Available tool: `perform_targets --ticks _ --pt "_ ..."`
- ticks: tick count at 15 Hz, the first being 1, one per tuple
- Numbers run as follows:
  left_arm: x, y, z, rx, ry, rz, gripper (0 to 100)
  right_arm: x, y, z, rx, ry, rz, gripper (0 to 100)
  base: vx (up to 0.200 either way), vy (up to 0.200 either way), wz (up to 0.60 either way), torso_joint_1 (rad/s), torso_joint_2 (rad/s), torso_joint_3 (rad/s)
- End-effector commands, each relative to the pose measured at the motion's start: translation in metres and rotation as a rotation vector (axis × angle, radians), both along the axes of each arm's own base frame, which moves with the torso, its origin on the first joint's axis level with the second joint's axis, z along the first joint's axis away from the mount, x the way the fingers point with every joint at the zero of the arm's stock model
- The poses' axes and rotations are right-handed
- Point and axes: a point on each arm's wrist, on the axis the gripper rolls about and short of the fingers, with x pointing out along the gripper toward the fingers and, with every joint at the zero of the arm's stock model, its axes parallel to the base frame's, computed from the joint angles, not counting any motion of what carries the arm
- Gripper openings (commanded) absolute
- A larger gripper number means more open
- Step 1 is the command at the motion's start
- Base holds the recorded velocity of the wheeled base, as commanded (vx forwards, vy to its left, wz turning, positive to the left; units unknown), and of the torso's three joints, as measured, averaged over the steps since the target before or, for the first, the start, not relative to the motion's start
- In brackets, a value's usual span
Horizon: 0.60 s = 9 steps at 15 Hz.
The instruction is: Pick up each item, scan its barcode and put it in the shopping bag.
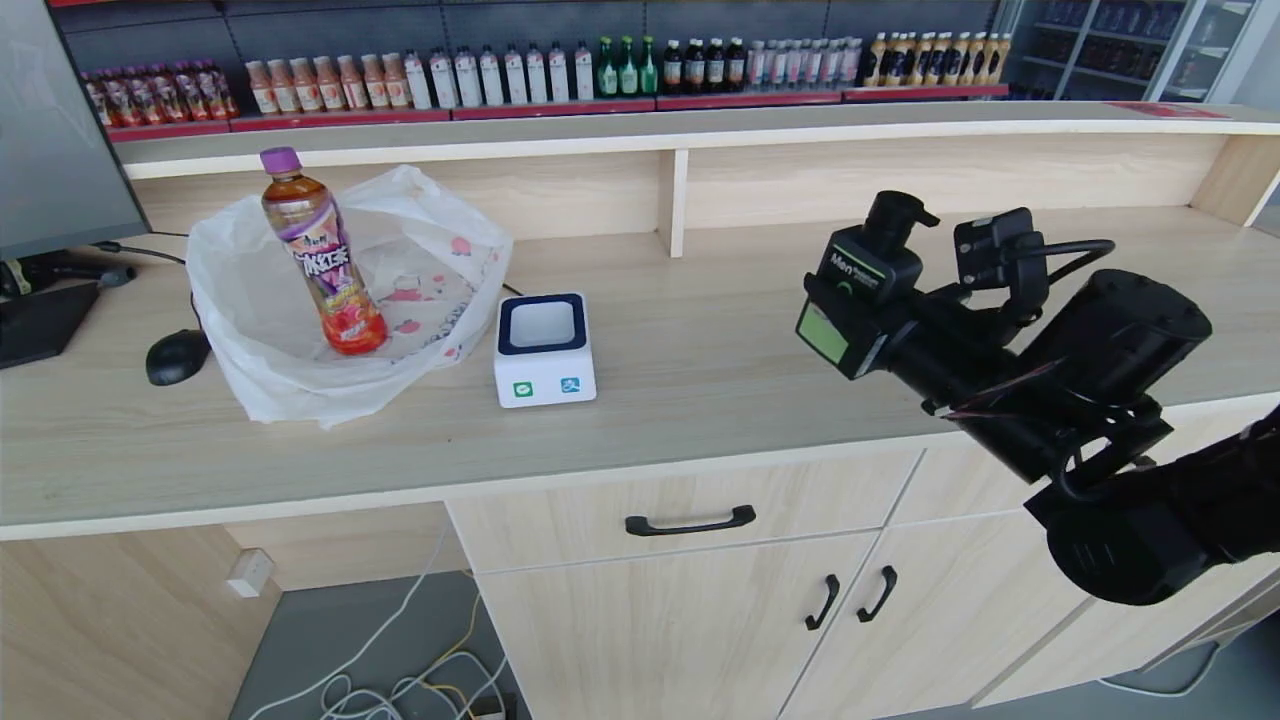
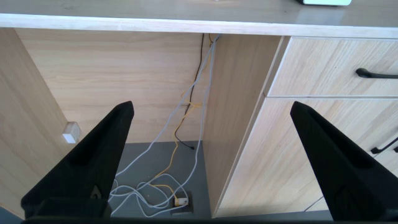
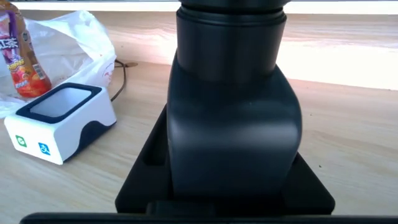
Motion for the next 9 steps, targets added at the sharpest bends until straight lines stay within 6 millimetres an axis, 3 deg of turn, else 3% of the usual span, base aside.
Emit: perform_targets --ticks 1,4,9 --pt "0.0 0.0 0.0 0.0 0.0 0.0 100 -0.028 -0.004 0.001 -0.042 -0.004 0.032 0 0.0 0.0 0.0 0.0 0.0 0.0" --pt "0.0 0.0 0.0 0.0 0.0 0.0 100 -0.051 0.0 -0.01 -0.069 0.02 0.065 0 0.0 0.0 0.0 0.0 0.0 0.0" --pt "0.0 0.0 0.0 0.0 0.0 0.0 100 -0.084 -0.012 -0.028 -0.087 0.034 0.078 0 0.0 0.0 0.0 0.0 0.0 0.0"
